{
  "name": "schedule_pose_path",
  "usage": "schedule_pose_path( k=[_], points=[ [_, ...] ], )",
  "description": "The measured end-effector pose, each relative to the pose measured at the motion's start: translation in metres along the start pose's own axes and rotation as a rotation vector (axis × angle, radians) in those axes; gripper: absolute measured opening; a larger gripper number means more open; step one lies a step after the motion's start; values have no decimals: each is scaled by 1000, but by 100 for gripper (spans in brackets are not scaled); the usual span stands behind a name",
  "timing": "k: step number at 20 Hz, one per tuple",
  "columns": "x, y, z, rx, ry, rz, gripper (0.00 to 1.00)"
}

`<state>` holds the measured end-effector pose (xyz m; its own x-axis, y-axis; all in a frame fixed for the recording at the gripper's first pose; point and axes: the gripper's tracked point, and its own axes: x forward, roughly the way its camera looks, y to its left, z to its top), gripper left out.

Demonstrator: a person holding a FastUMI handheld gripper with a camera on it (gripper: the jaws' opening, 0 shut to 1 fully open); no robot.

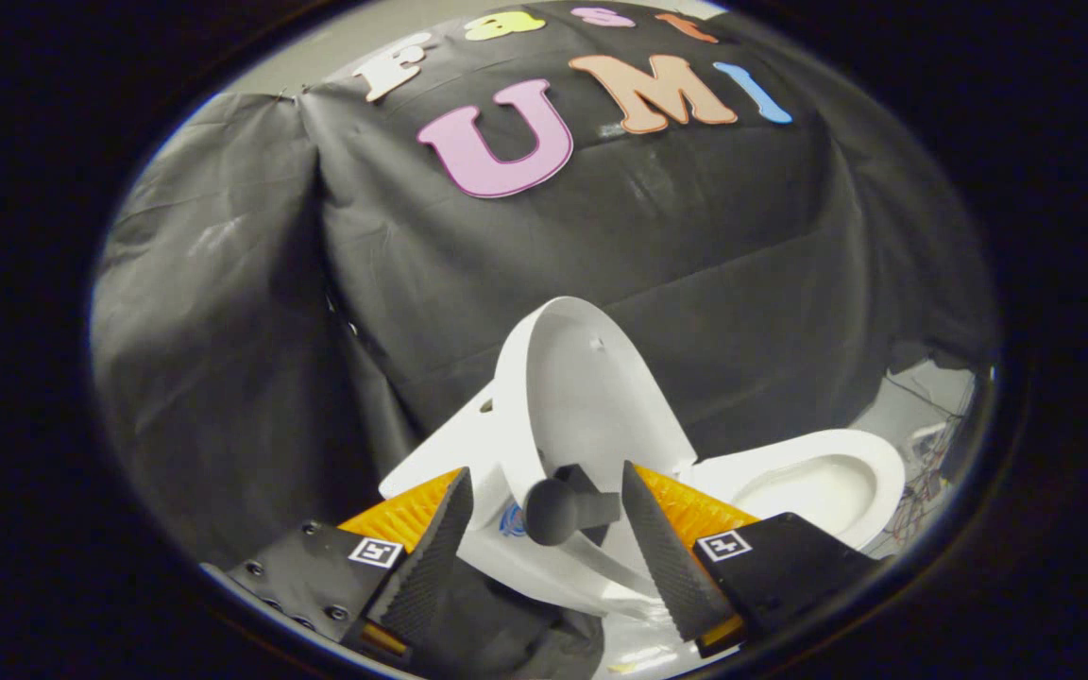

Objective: Open the toilet lid.

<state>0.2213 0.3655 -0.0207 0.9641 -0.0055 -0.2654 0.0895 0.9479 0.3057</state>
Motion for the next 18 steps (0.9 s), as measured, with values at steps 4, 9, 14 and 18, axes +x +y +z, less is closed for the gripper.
schedule_pose_path(
  k=[4, 9, 14, 18],
  points=[
    [-18, -27, -6, -49, 12, -33, 97],
    [-34, -54, -5, -84, 21, -28, 97],
    [-45, -95, 7, -118, 13, -44, 97],
    [-47, -139, 18, -106, -2, -86, 97]
  ],
)
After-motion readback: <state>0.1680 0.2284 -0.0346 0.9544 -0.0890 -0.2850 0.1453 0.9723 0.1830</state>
